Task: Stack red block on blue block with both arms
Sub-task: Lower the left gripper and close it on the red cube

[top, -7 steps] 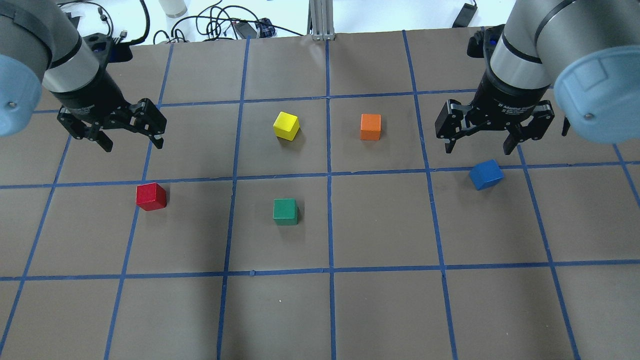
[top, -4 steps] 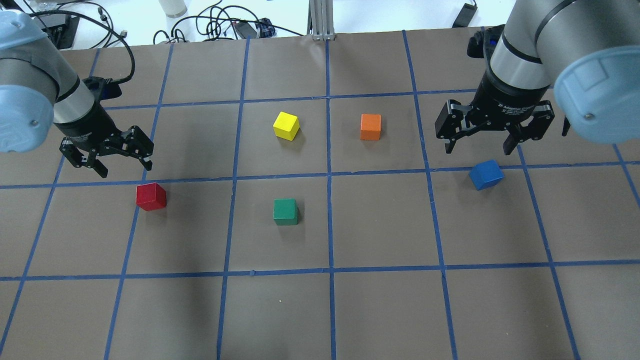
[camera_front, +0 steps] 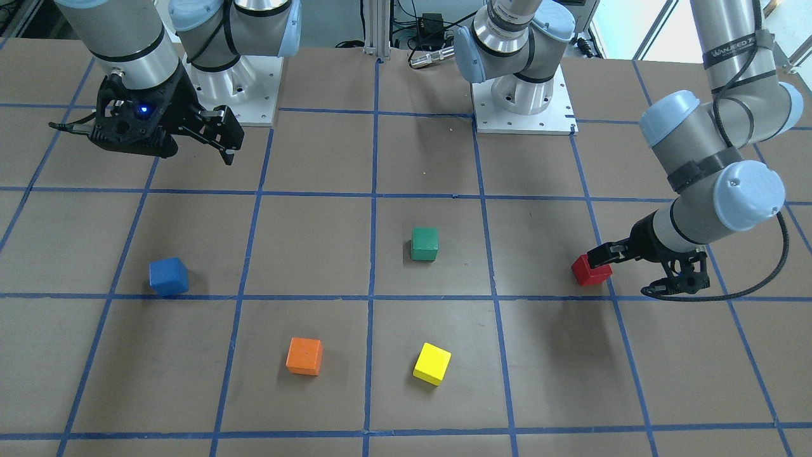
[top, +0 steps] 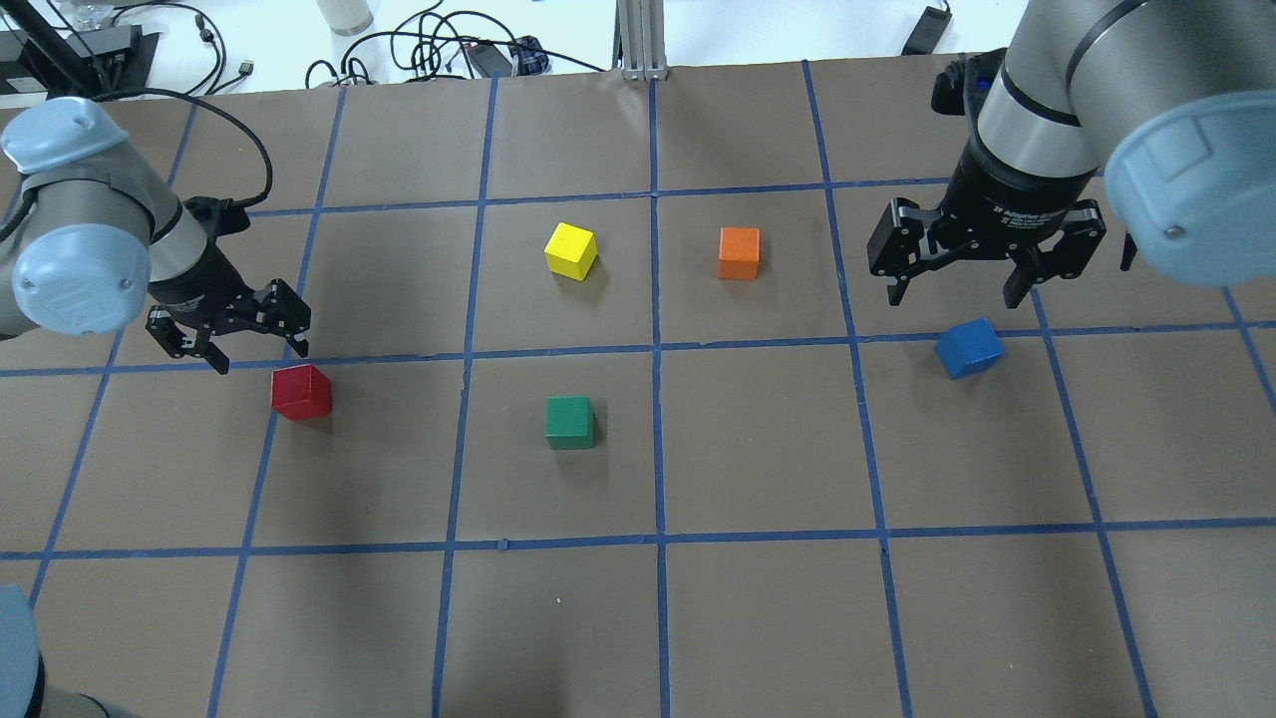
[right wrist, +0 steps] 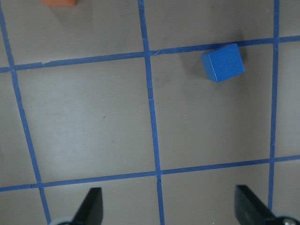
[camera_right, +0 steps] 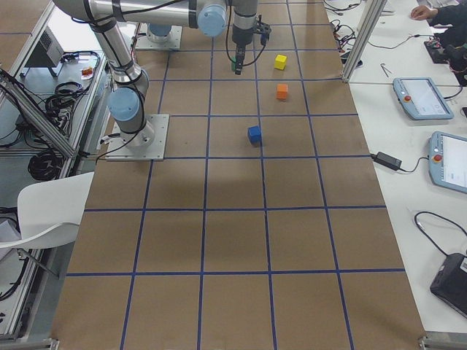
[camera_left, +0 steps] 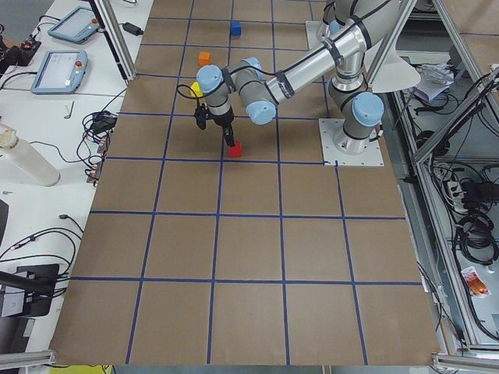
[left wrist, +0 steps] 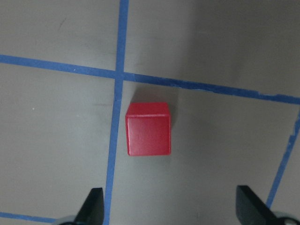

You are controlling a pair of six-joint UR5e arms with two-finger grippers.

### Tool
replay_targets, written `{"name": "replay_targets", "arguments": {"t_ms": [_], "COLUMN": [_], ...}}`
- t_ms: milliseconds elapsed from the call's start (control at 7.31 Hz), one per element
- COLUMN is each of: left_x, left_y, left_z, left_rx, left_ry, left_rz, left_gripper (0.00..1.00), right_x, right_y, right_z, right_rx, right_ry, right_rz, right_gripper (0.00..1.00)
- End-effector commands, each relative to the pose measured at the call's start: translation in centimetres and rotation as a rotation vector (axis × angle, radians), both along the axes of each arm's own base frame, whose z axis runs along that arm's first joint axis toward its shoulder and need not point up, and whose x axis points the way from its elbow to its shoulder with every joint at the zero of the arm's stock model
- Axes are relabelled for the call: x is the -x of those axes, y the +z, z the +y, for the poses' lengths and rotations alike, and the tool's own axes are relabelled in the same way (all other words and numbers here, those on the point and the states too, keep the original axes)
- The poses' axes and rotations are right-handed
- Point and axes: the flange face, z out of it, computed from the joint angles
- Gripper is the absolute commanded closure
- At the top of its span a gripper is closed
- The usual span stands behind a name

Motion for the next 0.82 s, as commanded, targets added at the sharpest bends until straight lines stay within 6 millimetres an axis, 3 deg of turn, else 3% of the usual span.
{"name": "replay_targets", "arguments": {"t_ms": [0,274,547,684], "left_x": [0.0,0.2,0.5,0.3], "left_y": [-3.1,-3.8,-4.6,-4.1], "left_z": [0.3,0.9,1.5,1.1], "left_rx": [-0.027,-0.043,-0.033,-0.010], "left_ry": [0.002,-0.023,-0.099,-0.103], "left_rz": [0.013,0.023,0.038,0.027], "left_gripper": [0.05,0.08,0.48,0.87], "right_x": [0.0,0.0,0.0,0.0], "right_y": [0.1,0.0,-0.1,-0.1], "right_z": [0.0,0.0,0.1,0.1], "right_rx": [0.002,0.000,-0.004,-0.006], "right_ry": [-0.001,-0.001,0.001,-0.001], "right_rz": [0.000,0.001,0.001,0.001], "right_gripper": [0.00,0.00,0.00,0.00]}}
